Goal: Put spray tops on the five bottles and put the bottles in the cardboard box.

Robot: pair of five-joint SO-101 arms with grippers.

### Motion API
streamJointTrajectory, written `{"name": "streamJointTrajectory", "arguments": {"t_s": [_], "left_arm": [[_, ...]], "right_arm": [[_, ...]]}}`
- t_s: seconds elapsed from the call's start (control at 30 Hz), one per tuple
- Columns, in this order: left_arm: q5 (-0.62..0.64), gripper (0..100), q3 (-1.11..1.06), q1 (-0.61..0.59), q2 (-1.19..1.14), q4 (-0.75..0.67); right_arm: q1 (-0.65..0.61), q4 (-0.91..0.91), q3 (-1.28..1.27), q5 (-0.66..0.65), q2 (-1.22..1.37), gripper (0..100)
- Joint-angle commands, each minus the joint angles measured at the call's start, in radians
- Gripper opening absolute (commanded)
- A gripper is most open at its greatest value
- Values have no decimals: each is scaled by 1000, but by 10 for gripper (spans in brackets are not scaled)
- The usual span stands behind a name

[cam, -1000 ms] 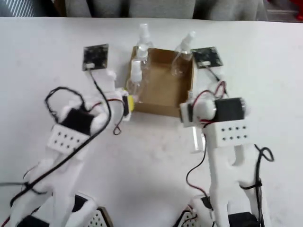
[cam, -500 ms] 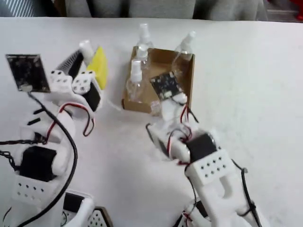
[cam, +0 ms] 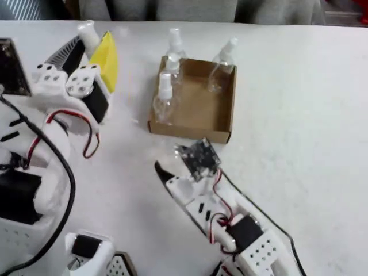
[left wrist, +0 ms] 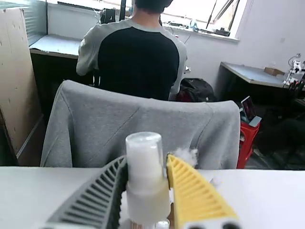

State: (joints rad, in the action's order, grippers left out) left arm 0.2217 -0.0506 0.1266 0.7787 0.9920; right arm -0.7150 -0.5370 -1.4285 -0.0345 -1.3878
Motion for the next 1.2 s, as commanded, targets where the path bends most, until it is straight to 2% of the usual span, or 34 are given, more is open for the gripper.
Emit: {"name": "streamJointTrajectory", "arguments": {"t_s": [0.0, 0.2, 0.33, 0.43, 0.53, 0.83, 1.17], "left_arm": [[-3, 24, 86, 30, -54, 77], [-3, 24, 68, 87, -62, 110], [-3, 24, 17, 120, -64, 29], [-3, 24, -11, 127, -64, -28], [-3, 24, -18, 130, -64, -28], [-3, 24, -121, 131, -56, -32], [-3, 23, -132, 131, -56, -28]], "right_arm": [[-28, 51, -60, 0, -165, 18], [-28, 48, -141, 3, -334, 18], [-51, 47, -189, 6, -406, 17], [-97, 38, -204, 2, -414, 17], [-119, 8, -204, 2, -414, 18], [-116, 12, -203, 0, -414, 18], [-116, 13, -206, 0, -414, 18]]}}
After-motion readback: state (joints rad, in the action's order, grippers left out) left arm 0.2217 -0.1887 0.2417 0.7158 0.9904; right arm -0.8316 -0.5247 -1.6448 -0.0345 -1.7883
